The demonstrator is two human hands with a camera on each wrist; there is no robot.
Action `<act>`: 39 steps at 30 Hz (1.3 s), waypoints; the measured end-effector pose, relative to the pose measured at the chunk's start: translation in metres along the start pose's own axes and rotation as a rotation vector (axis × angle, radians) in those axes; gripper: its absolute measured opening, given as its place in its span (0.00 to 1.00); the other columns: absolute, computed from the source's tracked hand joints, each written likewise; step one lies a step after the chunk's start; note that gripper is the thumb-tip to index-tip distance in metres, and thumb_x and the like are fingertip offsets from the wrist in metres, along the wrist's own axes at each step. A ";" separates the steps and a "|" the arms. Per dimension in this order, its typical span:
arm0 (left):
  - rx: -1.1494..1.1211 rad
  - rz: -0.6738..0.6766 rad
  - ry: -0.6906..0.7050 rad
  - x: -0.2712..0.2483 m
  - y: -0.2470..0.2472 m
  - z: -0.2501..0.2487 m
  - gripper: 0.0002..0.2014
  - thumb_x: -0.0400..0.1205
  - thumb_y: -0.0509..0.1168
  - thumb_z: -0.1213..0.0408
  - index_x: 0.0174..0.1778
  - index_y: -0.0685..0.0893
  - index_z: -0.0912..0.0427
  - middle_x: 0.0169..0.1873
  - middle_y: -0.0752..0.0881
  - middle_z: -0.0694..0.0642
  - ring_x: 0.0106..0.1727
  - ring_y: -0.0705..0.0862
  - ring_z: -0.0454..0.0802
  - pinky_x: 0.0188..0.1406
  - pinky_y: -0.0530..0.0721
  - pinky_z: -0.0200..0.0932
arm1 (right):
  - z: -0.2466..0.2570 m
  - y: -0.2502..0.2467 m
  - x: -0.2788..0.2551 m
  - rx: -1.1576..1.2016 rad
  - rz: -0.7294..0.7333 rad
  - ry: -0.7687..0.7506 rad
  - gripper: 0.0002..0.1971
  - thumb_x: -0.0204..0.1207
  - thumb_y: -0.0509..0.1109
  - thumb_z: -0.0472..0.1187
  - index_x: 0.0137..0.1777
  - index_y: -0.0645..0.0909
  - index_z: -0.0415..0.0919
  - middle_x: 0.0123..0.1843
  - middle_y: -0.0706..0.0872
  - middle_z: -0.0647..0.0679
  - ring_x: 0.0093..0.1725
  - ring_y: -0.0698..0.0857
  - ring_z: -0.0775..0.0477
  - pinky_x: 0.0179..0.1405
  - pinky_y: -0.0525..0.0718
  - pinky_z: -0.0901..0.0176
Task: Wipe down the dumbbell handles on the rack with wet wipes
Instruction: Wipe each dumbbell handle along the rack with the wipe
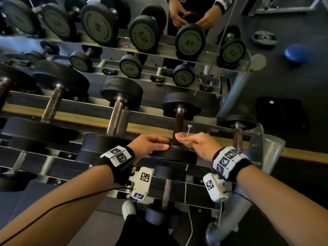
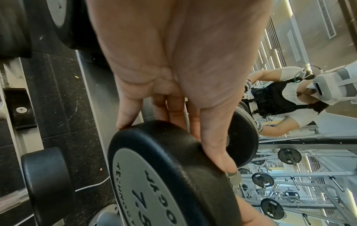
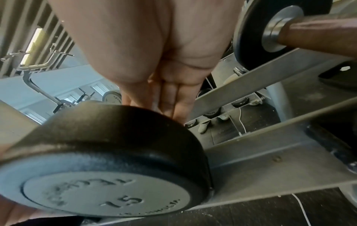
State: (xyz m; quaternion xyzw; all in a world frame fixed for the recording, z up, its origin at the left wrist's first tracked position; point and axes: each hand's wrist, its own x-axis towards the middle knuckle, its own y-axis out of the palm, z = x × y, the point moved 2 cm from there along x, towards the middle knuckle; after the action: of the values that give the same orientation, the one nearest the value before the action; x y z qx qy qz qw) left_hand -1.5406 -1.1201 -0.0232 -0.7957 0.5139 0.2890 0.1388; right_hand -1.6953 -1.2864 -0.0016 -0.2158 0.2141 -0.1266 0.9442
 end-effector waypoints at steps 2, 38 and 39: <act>0.028 0.034 -0.005 -0.001 0.001 -0.003 0.09 0.78 0.75 0.65 0.52 0.93 0.51 0.48 0.93 0.54 0.48 0.92 0.48 0.44 0.88 0.39 | -0.002 -0.002 -0.003 -0.104 0.120 0.000 0.15 0.85 0.65 0.36 0.65 0.87 0.49 0.63 0.84 0.65 0.58 0.77 0.80 0.60 0.65 0.90; 0.027 -0.250 0.253 -0.007 0.011 0.032 0.03 0.72 0.80 0.54 0.40 0.94 0.45 0.41 0.93 0.48 0.46 0.91 0.45 0.51 0.89 0.43 | 0.049 -0.037 0.013 -0.330 -0.321 -0.137 0.18 0.86 0.59 0.36 0.67 0.85 0.53 0.65 0.87 0.54 0.66 0.83 0.54 0.63 0.72 0.70; 0.023 -0.281 0.255 -0.009 0.012 0.033 0.04 0.72 0.80 0.53 0.40 0.94 0.43 0.42 0.93 0.47 0.47 0.91 0.44 0.53 0.89 0.43 | 0.055 -0.037 0.018 -0.416 -0.291 -0.179 0.19 0.86 0.59 0.36 0.69 0.84 0.52 0.66 0.87 0.51 0.67 0.83 0.51 0.65 0.74 0.66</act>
State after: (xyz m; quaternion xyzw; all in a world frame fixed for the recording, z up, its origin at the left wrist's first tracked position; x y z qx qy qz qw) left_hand -1.5650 -1.1017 -0.0433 -0.8882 0.4142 0.1577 0.1208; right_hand -1.6591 -1.3056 0.0543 -0.4441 0.1178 -0.1946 0.8666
